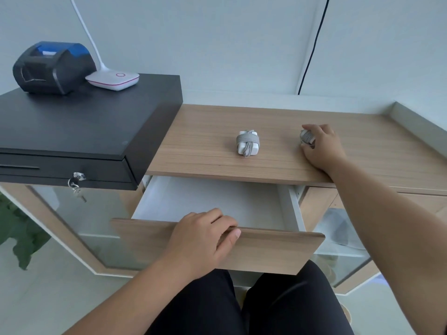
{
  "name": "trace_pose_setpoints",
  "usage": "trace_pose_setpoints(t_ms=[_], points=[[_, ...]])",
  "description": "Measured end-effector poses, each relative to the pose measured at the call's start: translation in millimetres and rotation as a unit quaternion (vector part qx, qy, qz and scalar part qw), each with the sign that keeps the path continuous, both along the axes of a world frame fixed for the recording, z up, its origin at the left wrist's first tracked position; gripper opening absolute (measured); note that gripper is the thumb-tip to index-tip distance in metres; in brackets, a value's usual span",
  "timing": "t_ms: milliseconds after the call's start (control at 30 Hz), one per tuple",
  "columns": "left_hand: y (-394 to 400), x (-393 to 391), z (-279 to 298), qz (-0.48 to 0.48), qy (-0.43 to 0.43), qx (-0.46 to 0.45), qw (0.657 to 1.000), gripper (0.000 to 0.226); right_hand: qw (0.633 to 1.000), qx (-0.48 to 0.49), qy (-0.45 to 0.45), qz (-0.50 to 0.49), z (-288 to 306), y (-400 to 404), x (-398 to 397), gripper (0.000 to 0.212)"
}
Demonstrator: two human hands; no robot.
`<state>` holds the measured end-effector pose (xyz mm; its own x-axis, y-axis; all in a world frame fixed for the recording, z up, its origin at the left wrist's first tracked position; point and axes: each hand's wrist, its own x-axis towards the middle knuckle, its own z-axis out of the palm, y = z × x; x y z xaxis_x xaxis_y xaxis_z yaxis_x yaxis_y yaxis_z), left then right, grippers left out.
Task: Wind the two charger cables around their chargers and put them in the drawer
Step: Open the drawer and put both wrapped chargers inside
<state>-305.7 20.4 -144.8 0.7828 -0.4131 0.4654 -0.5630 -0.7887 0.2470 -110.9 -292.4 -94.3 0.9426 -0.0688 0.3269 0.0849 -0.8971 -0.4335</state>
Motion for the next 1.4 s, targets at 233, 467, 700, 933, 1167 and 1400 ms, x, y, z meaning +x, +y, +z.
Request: trace_pose_setpoints(t_ms=[233, 467, 700, 933, 1167, 1400], points=[[9.2, 15.5, 32.3, 0.058, 0.041, -0.013, 0.997, 0.035, 0.993, 0.038, -0.093, 0.064, 1.7, 16.6, -19.1, 0.049], [-7.2, 134.7, 92.0, 0.085, 0.107, -0.038, 0.990, 0.059, 0.976, 0.036, -0.171, 0.131, 6.1, 46.1, -36.2, 0.047], [-47.9, 193.4, 83.0, 0.037, 0.312, -0.030, 0.949, 0.101, 0.971, 0.011, -0.190, 0.145, -1.3, 51.0, -54.1, 0.047], [-62.0, 191.9, 71.7, 0.052, 0.228, -0.089, 0.968, 0.073, 0.976, 0.027, -0.162, 0.143, -7.6, 49.0, -65.9, 0.047], [-39.1, 138.9, 79.1, 0.021, 0.241, -0.113, 0.964, 0.062, 0.967, 0.055, -0.183, 0.169, -11.7, 55.6, -84.5, 0.050], [-2.9, 74.9, 72.7, 0.031, 0.251, -0.104, 0.962, 0.055, 0.964, 0.021, -0.154, 0.215, -17.5, 58.7, -109.3, 0.050]])
